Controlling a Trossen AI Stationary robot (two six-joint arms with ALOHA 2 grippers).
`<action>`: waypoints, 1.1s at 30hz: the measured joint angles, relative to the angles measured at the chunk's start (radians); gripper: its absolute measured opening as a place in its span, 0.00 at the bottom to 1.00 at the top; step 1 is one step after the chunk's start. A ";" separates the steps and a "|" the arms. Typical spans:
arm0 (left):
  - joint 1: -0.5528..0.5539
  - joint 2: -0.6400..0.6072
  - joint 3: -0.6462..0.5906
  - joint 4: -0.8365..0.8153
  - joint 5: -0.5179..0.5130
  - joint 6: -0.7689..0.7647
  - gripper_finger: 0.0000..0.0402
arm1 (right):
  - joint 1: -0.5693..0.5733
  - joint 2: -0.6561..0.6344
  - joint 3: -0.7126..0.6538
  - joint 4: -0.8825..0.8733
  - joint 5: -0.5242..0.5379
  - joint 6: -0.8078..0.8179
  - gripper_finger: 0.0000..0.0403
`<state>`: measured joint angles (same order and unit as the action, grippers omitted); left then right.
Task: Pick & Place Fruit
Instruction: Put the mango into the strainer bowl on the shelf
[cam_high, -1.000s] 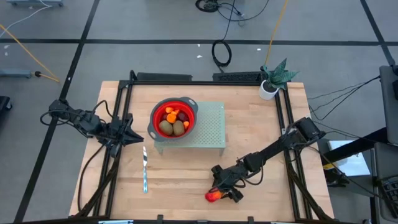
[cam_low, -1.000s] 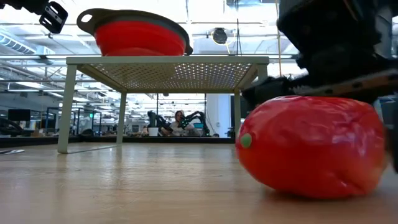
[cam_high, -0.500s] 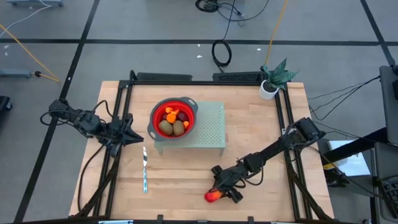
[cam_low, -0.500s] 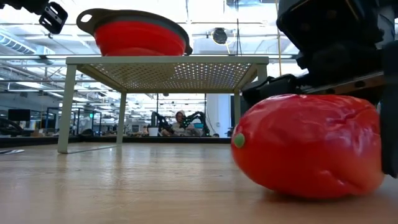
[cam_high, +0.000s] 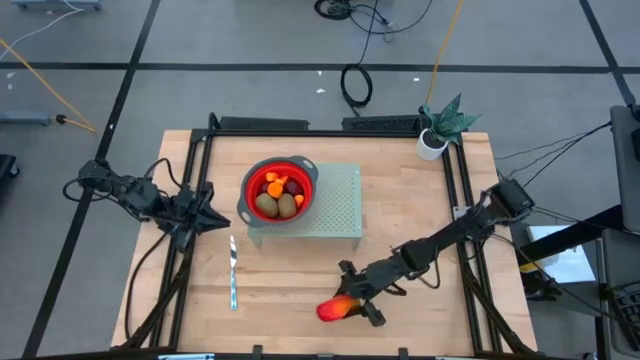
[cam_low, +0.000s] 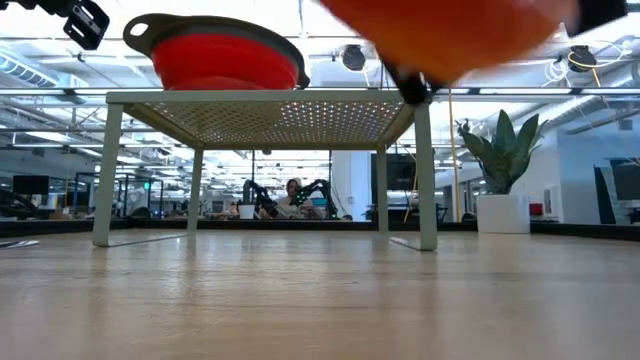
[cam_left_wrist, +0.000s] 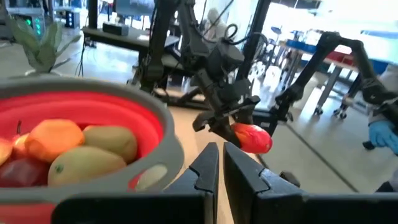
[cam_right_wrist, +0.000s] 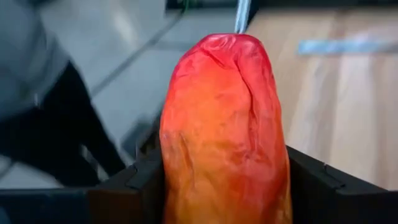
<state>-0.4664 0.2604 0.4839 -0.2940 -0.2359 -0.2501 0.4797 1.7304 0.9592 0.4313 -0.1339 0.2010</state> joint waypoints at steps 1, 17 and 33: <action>0.000 0.000 0.000 0.015 0.000 0.000 0.05 | 0.000 -0.018 0.000 0.016 0.019 0.012 0.55; 0.000 0.085 0.000 0.299 0.000 -0.113 0.05 | -0.037 -0.189 0.001 0.193 0.366 0.040 0.56; 0.002 0.448 0.003 0.930 -0.072 0.081 0.31 | -0.141 -0.188 0.001 0.253 0.370 -0.183 0.56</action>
<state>-0.4644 0.7083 0.4866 0.6365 -0.3082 -0.1695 0.3388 1.5421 0.9600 0.6839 0.2356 0.0176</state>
